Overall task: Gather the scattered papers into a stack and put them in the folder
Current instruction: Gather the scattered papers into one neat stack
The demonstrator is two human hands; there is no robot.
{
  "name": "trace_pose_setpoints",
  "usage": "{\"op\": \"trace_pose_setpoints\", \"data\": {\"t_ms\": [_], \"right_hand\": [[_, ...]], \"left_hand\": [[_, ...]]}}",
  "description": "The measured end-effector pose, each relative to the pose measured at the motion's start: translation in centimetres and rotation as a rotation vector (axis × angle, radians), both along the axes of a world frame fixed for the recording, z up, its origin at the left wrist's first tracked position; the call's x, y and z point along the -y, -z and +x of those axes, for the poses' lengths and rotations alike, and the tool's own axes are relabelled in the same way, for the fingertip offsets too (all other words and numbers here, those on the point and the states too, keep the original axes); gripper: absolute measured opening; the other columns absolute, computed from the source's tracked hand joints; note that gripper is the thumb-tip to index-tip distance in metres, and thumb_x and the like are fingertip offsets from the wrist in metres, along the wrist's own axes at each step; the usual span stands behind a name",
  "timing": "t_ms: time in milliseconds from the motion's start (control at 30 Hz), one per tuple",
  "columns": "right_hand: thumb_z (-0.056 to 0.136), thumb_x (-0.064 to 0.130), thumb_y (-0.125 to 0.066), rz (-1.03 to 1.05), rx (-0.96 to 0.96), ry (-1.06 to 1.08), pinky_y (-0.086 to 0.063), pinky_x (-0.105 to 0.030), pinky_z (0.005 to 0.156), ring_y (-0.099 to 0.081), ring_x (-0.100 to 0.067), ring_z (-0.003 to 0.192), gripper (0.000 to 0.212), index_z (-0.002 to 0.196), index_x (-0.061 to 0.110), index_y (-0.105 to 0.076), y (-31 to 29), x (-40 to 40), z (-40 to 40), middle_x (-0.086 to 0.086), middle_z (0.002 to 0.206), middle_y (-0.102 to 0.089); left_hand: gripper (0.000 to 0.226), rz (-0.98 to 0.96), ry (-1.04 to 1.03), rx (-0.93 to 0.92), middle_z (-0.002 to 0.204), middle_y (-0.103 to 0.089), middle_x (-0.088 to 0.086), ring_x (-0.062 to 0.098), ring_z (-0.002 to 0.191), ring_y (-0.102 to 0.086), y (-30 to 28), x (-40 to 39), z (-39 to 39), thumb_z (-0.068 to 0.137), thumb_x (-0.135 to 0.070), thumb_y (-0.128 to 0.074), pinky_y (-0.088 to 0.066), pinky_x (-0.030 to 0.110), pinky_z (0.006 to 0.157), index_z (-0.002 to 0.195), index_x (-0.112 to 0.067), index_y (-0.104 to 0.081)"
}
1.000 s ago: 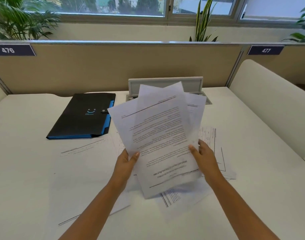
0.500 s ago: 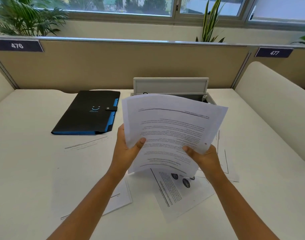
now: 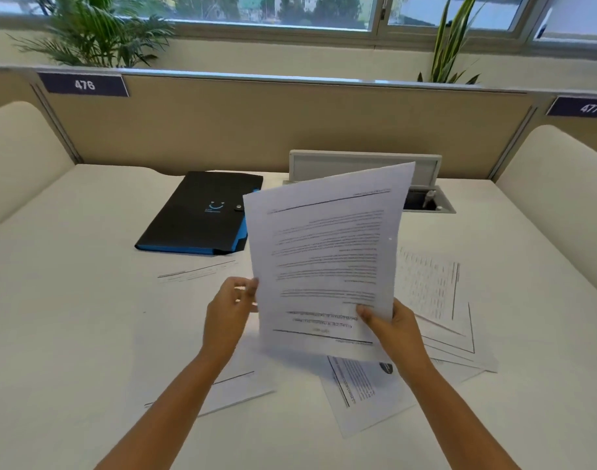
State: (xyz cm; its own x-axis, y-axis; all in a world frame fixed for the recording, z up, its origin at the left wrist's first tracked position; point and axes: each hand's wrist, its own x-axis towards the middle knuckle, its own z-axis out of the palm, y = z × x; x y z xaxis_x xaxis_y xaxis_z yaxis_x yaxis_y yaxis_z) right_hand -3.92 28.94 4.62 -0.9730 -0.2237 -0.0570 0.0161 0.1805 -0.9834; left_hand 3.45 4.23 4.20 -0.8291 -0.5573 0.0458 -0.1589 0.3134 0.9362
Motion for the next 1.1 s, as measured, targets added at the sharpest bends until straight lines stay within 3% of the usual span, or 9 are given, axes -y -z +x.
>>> {"op": "trace_pose_setpoints", "data": {"t_ms": [133, 233, 300, 367, 467, 633, 733, 900, 1100], "right_hand": [[0.080, 0.026, -0.071, 0.091, 0.129, -0.153, -0.050, -0.016, 0.067, -0.064, -0.002, 0.085, 0.027, 0.102, 0.032, -0.057, 0.6, 1.8, 0.2, 0.017, 0.093, -0.065], [0.080, 0.026, -0.070, 0.138, 0.238, -0.257, -0.053, -0.028, 0.080, -0.065, -0.010, 0.093, 0.030, 0.106, 0.032, -0.056, 1.5, 3.0, 0.6, 0.008, 0.105, -0.067], [0.081, 0.027, -0.069, 0.188, 0.244, -0.272, -0.052, -0.035, 0.087, -0.064, -0.015, 0.097, 0.035, 0.113, 0.028, -0.055, 2.0, 3.9, 0.7, 0.003, 0.114, -0.066], [0.083, 0.027, -0.067, 0.243, 0.227, -0.276, -0.050, -0.029, 0.085, -0.062, -0.016, 0.099, 0.041, 0.121, 0.023, -0.052, 2.5, 4.8, 0.9, 0.000, 0.120, -0.063], [0.085, 0.027, -0.064, 0.345, 0.166, -0.307, -0.045, -0.021, 0.085, -0.057, -0.016, 0.107, 0.045, 0.126, 0.019, -0.048, 3.3, 6.6, 2.1, -0.001, 0.126, -0.059], [0.085, 0.027, -0.063, 0.438, 0.045, -0.381, -0.039, -0.026, 0.098, -0.050, -0.018, 0.122, 0.056, 0.134, 0.018, -0.037, 4.3, 9.4, 4.6, -0.001, 0.135, -0.053], [0.084, 0.027, -0.065, 0.486, 0.004, -0.435, -0.042, -0.027, 0.096, -0.051, -0.018, 0.120, 0.059, 0.134, 0.020, -0.035, 4.5, 10.4, 5.4, -0.001, 0.133, -0.053], [0.079, 0.033, -0.069, 0.530, -0.037, -0.474, -0.040, -0.025, 0.092, -0.050, -0.018, 0.119, 0.065, 0.133, 0.021, -0.036, 4.6, 10.7, 5.7, 0.001, 0.131, -0.053], [0.080, 0.034, -0.068, 0.427, 0.017, -0.497, -0.044, -0.020, 0.086, -0.055, -0.012, 0.108, 0.056, 0.129, 0.021, -0.043, 4.4, 9.7, 5.1, 0.001, 0.127, -0.056]], "left_hand": [[0.024, -0.269, -0.462, 0.212, 0.111, -0.061, 0.020, 0.037, 0.103, -0.055, 2.7, 6.2, 2.4, 0.092, -0.024, -0.048, -0.044, 0.043, 0.083, 0.106, -0.005, -0.055], [0.040, -0.404, -0.615, 0.518, 0.137, -0.042, 0.025, 0.043, 0.132, -0.026, 4.8, 9.0, 4.8, 0.088, -0.017, -0.051, -0.019, 0.060, 0.106, 0.124, 0.001, -0.046], [0.049, -0.447, -0.587, 0.591, 0.144, -0.033, 0.026, 0.043, 0.137, -0.017, 5.7, 9.3, 6.0, 0.089, -0.022, -0.050, -0.010, 0.060, 0.109, 0.129, 0.005, -0.040], [0.052, -0.480, -0.535, 0.601, 0.146, -0.031, 0.025, 0.041, 0.138, -0.017, 6.4, 8.9, 6.6, 0.090, -0.024, -0.048, -0.009, 0.059, 0.110, 0.131, 0.006, -0.037], [0.049, -0.499, -0.516, 0.548, 0.145, -0.034, 0.024, 0.041, 0.137, -0.021, 6.6, 7.7, 6.6, 0.091, -0.021, -0.047, -0.013, 0.057, 0.110, 0.130, 0.007, -0.038], [0.045, -0.473, -0.567, 0.473, 0.134, -0.046, 0.028, 0.044, 0.127, -0.035, 6.1, 6.6, 6.1, 0.091, -0.020, -0.047, -0.026, 0.057, 0.100, 0.127, 0.006, -0.042], [0.051, -0.365, -0.587, 0.476, 0.132, -0.047, 0.028, 0.047, 0.122, -0.036, 5.2, 6.7, 5.5, 0.091, -0.029, -0.047, -0.031, 0.058, 0.097, 0.132, 0.001, -0.037], [0.059, 0.204, -0.567, 0.315, 0.135, -0.044, 0.025, 0.039, 0.119, -0.047, 3.7, 8.5, 4.3, 0.088, -0.029, -0.056, -0.039, 0.046, 0.099, 0.134, 0.000, -0.031], [0.027, 0.257, -0.285, 0.112, 0.112, -0.064, 0.021, 0.029, 0.086, -0.064, 3.1, 9.7, 5.3, 0.084, -0.014, -0.062, -0.052, 0.037, 0.075, 0.110, -0.007, -0.059]]}}
